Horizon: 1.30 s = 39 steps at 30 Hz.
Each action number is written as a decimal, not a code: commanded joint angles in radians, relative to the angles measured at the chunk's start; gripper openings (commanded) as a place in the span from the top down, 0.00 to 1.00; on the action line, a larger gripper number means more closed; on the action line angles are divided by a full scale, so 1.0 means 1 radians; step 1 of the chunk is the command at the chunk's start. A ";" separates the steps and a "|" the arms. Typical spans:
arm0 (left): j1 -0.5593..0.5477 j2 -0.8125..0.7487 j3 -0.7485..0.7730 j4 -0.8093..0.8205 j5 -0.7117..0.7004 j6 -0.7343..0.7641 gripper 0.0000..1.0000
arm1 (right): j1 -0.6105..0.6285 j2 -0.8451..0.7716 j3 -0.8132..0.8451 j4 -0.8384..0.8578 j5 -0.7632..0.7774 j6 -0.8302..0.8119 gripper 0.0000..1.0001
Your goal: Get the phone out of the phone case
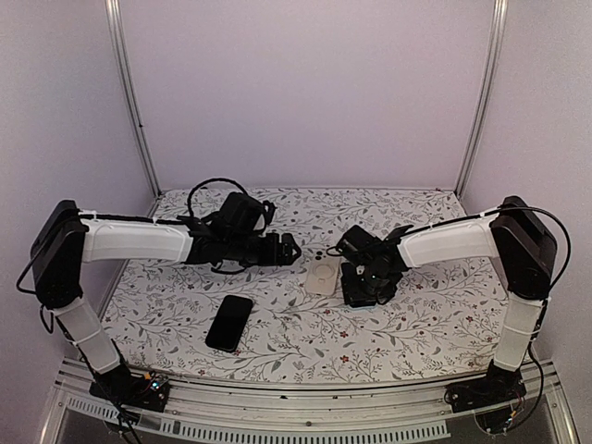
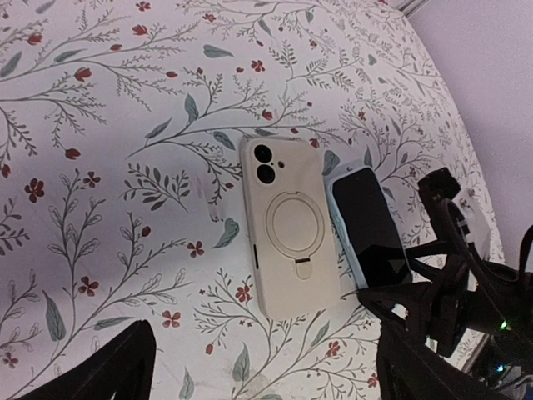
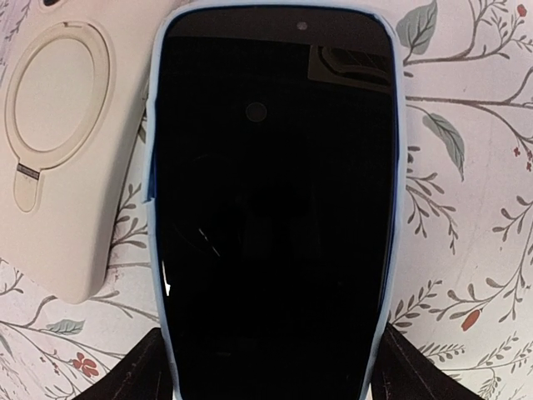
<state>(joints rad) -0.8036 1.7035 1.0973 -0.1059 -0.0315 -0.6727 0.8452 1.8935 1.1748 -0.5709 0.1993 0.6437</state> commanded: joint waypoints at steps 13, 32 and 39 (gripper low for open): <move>0.085 0.141 0.047 0.256 0.427 -0.267 0.15 | 0.001 -0.234 -0.052 0.161 0.076 -0.128 0.85; 0.091 0.265 0.172 0.412 0.516 -0.404 0.23 | 0.044 -0.250 0.083 0.265 -0.005 -0.327 0.85; 0.106 0.275 0.183 0.452 0.526 -0.426 0.41 | 0.077 -0.232 0.104 0.252 0.024 -0.370 0.82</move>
<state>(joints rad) -0.7181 1.9644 1.2617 0.3050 0.4820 -1.0836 0.9085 1.6554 1.2438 -0.3710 0.2012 0.3172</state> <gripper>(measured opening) 0.648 0.755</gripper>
